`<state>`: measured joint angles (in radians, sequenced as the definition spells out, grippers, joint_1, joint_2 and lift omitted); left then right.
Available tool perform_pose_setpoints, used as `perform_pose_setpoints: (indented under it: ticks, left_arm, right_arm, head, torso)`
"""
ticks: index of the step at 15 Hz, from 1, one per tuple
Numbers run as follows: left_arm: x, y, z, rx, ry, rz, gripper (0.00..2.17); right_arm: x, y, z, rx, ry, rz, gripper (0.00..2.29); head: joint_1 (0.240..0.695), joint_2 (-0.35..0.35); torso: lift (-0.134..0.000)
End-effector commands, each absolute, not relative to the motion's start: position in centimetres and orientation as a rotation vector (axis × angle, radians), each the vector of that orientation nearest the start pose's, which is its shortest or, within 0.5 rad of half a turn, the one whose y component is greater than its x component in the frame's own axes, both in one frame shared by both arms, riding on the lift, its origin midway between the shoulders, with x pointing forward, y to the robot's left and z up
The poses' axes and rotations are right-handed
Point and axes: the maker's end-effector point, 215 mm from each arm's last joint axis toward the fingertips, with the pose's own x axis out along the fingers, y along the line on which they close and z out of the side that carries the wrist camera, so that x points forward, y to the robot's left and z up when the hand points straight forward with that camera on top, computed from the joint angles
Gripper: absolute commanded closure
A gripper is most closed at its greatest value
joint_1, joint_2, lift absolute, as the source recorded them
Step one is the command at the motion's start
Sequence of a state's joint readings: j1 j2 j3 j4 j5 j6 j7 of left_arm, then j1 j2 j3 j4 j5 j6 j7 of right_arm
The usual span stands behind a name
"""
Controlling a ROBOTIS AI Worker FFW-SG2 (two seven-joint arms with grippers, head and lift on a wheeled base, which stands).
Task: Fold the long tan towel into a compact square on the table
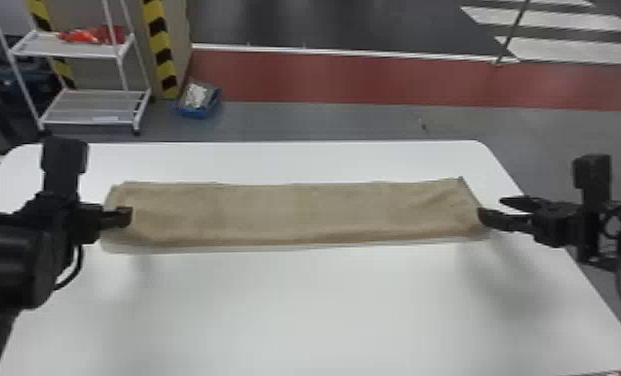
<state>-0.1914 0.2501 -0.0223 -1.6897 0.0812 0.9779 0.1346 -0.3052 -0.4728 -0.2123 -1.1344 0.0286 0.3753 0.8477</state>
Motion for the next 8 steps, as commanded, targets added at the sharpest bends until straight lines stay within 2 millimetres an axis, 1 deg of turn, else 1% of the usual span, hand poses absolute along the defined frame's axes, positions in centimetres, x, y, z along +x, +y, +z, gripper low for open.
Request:
perform_pose_setpoints:
  ticks: [1, 2, 3, 5, 8]
  left_arm:
    - [58.2, 36.1, -42.6, 0.207, 0.667, 0.190, 0.10]
    - [58.2, 36.3, -42.5, 0.206, 0.665, 0.192, 0.10]
    - [58.2, 36.5, -42.5, 0.203, 0.658, 0.195, 0.10]
    - [58.0, 36.6, -42.8, 0.205, 0.662, 0.196, 0.10]
    - [57.6, 36.3, -43.4, 0.201, 0.673, 0.179, 0.21]
  right_arm:
    - [58.6, -43.8, -43.1, -0.100, 0.554, 0.406, 0.41]
    - [58.4, -43.3, -43.4, -0.092, 0.564, 0.419, 0.41]
    - [58.3, -43.1, -43.6, -0.097, 0.570, 0.424, 0.46]
    - [58.3, -43.1, -43.8, -0.108, 0.580, 0.424, 0.47]
    - [58.1, -43.1, -44.4, -0.113, 0.611, 0.421, 0.48]
  head:
    - [0.695, -0.084]
    - [0.695, -0.079]
    - [0.695, -0.076]
    - [0.695, -0.067]
    - [0.695, -0.062]
  torso:
    - [-0.125]
    - [-0.125]
    - [-0.125]
    - [-0.125]
    - [-0.125]
